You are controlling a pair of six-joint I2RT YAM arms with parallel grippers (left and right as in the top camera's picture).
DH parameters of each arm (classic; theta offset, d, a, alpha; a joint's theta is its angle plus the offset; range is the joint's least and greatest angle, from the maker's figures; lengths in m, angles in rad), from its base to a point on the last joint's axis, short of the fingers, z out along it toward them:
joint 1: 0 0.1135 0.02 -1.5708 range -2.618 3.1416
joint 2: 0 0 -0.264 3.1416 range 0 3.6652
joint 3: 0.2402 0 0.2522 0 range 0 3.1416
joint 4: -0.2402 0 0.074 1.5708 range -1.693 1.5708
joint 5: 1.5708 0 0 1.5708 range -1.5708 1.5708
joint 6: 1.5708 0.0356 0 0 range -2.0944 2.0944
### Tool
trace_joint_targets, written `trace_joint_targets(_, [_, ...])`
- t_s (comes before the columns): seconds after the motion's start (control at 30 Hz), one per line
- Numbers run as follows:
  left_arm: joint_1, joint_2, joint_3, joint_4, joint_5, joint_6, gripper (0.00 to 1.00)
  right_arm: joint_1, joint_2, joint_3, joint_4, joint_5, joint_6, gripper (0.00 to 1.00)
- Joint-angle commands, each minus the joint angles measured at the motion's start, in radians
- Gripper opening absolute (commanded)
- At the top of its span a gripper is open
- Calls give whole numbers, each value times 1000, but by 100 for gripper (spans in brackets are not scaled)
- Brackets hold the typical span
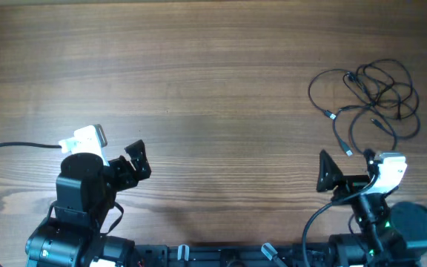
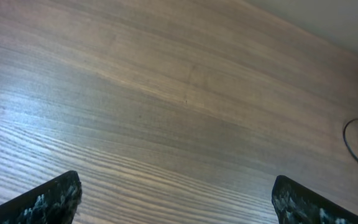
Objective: Untangle cables
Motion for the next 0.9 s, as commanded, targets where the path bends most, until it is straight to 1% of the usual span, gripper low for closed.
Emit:
trace_joint_targets(0.0, [3,-2,-5,2,8,-6,100,3,-77,-93,154,-15,7,100])
trace_joint_targets(0.07, [3,-2,-5,2,8,-6,100,3,-98,-154,290,-15,6,100])
trace_joint_targets(0.23, [3,-2,-5,2,8,-6,100,3,-122,-256,522,-14,6,100])
trace_joint_targets(0.4, [3,-2,-5,2,8,-6,100,3,-137,-340,677,-10,6,100])
trace_joint_targets(0.67, [3,-2,-5,2,8,-6,100,3,-137,-508,1014,25,3,100])
trace_joint_targets(0.7, [3,-2,-5,2,8,-6,100,3,-137,-522,1034,35,3,100])
trace_joint_targets(0.77, [3,-2,-5,2,8,-6,100,4,-137,-518,1019,53,-9,100])
trace_joint_targets(0.87, [3,-2,-5,2,8,-6,100,4,-137,-518,965,52,-101,100])
